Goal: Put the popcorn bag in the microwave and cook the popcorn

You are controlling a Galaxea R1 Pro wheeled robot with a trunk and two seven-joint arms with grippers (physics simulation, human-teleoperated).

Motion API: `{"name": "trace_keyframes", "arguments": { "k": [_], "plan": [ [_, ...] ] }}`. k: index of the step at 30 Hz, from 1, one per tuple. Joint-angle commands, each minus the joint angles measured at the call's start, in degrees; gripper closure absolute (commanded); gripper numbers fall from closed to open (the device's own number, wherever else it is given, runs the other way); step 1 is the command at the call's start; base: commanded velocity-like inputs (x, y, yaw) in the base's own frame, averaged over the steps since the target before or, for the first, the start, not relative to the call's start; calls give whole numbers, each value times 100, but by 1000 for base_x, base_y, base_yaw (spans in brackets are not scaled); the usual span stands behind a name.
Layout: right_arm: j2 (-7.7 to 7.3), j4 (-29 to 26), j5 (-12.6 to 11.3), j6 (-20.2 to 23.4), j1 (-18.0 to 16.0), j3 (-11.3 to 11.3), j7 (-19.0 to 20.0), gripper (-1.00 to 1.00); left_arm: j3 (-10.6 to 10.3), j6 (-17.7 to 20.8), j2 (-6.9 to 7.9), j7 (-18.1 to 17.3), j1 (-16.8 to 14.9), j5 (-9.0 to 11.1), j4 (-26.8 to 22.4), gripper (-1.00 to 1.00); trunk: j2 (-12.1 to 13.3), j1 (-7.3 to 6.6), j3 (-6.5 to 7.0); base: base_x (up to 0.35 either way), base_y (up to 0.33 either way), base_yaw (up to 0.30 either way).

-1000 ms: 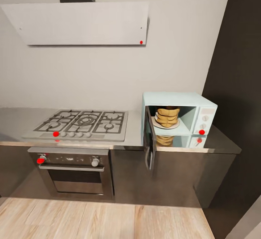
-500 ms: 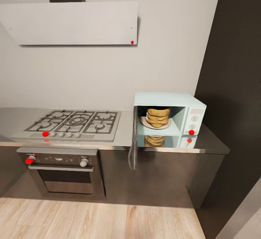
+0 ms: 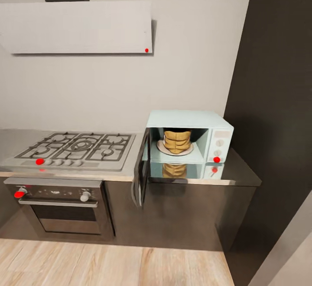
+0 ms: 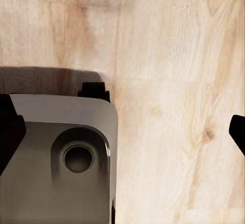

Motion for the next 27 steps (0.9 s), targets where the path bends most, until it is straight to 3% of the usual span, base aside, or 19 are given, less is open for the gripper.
{"name": "trace_keyframes", "arguments": {
  "k": [1, 7, 18, 21, 23, 25, 27],
  "plan": [
    [-3, 12, 62, 5, -8, -43, -17, -100, 10, 29, 2, 18, 1, 29, -15, -100, -3, 2, -6, 186, -20, 0],
    [-4, 12, 58, -8, -8, -44, -17, -100, 10, 24, 5, 18, 1, 28, -15, -100, -3, 2, -6, 175, -6, 0],
    [-13, 12, 55, -15, -8, -46, -24, -100, 5, 22, 46, 18, 1, 9, -178, -100, -3, 2, -6, 14, 0, 0],
    [-17, 12, 55, -24, -8, -43, -24, -100, 3, 55, 107, 22, 1, -9, -579, -100, -3, 2, -6, 0, 0, 0],
    [-15, 12, 54, -35, -8, -43, -25, -100, 2, 139, 159, 15, 1, -29, -1119, -100, -3, 2, -6, 0, 0, 0],
    [-13, 12, 54, -42, -8, -42, -23, -100, 2, 336, 236, 19, 1, -42, -1643, -100, -3, 2, -6, 0, 0, 0],
    [-6, 12, 54, -52, -8, -42, -25, -100, 2, 841, 445, 1, 1, -40, -2582, -100, -3, 2, -6, 0, 0, 0]
  ]
}}
